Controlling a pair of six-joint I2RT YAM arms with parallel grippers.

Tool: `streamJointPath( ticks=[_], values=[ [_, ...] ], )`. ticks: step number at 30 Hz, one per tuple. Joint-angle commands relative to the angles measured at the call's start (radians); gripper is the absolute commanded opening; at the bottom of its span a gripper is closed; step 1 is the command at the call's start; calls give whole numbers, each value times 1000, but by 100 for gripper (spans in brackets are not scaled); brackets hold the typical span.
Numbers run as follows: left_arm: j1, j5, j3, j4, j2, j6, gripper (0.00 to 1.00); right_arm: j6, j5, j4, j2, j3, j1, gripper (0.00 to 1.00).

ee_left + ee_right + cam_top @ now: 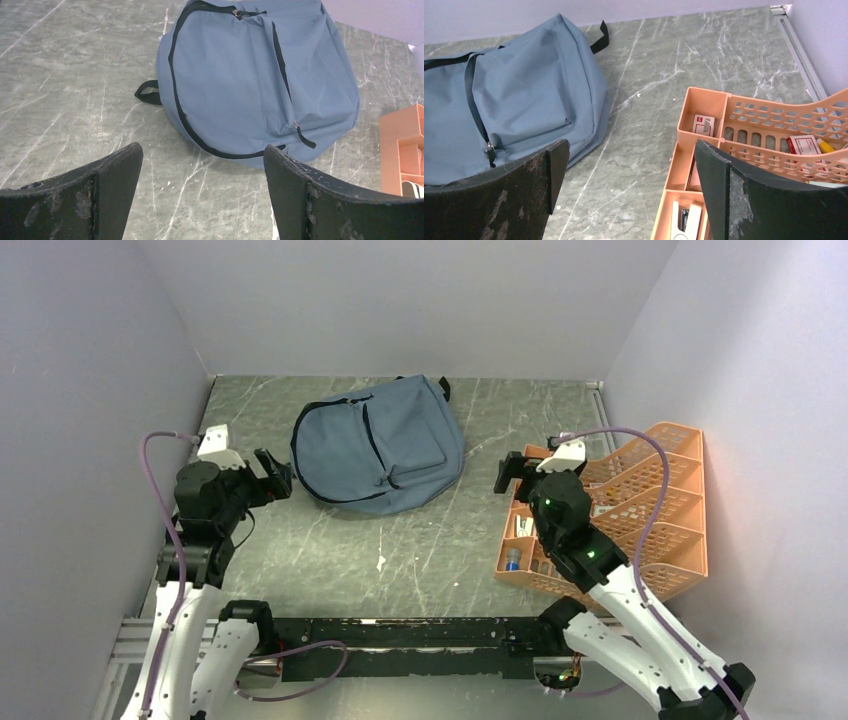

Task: Pack the student bag
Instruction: Reset both arms

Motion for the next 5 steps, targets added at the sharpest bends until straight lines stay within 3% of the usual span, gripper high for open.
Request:
streamJointPath(
  ticks=[1,5],
  values=[
    [-6,-31,-10,-14,-9,-11,94,-24,35,33,-30,-1,-1,100],
    [-6,-45,-15,-8,-12,-19,94,-14,51,50,-45,-5,-1,100]
  ],
)
